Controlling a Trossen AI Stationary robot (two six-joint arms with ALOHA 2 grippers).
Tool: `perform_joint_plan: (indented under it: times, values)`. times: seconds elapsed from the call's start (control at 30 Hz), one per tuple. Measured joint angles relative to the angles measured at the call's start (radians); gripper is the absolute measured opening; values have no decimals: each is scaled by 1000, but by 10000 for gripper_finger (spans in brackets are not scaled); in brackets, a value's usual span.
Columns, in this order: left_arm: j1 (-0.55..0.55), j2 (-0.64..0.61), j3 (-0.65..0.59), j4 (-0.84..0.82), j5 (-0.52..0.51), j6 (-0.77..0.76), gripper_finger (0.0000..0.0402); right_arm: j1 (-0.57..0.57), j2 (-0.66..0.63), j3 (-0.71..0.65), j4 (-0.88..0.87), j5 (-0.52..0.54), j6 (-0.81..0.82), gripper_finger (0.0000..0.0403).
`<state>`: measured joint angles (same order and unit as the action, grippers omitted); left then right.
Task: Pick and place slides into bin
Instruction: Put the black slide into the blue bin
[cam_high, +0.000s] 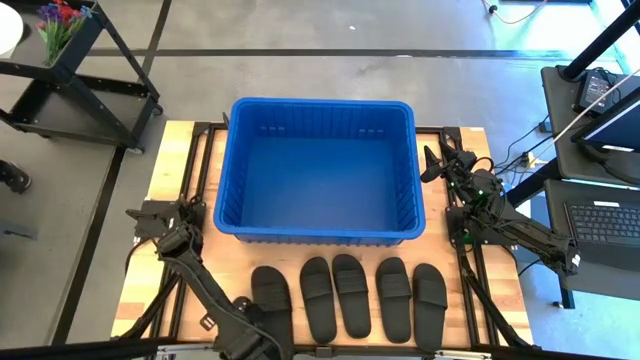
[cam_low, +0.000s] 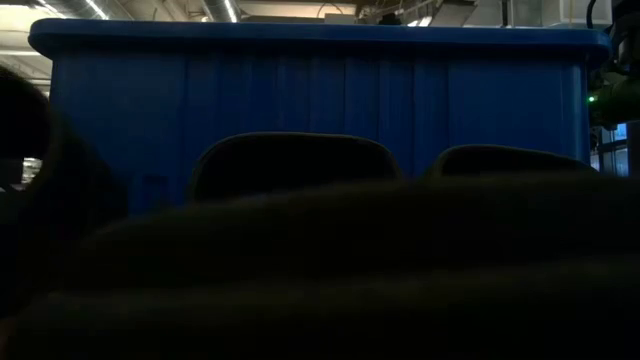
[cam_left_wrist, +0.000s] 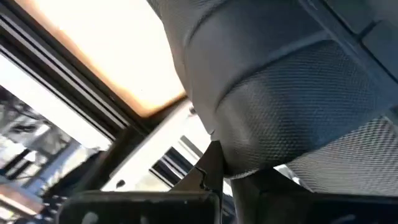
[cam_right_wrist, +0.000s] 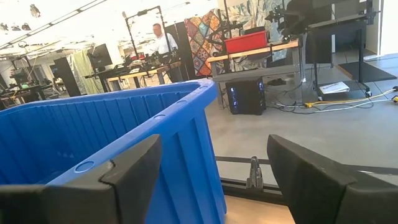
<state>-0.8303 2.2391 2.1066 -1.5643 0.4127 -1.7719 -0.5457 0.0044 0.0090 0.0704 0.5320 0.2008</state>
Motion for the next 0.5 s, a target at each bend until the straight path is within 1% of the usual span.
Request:
perform_joint_plan:
  times: [0.13, 0.27, 0.5]
  values:
    - [-6, -2, 71, -2, -10, -40, 5, 0, 0, 0, 0, 0, 0, 294]
    - [-6, -4, 135, -4, -48, -48, 5, 0, 0, 0, 0, 0, 0, 294]
    - [-15, -92, 148, -7, -59, -126, 5, 0, 0, 0, 0, 0, 0, 294]
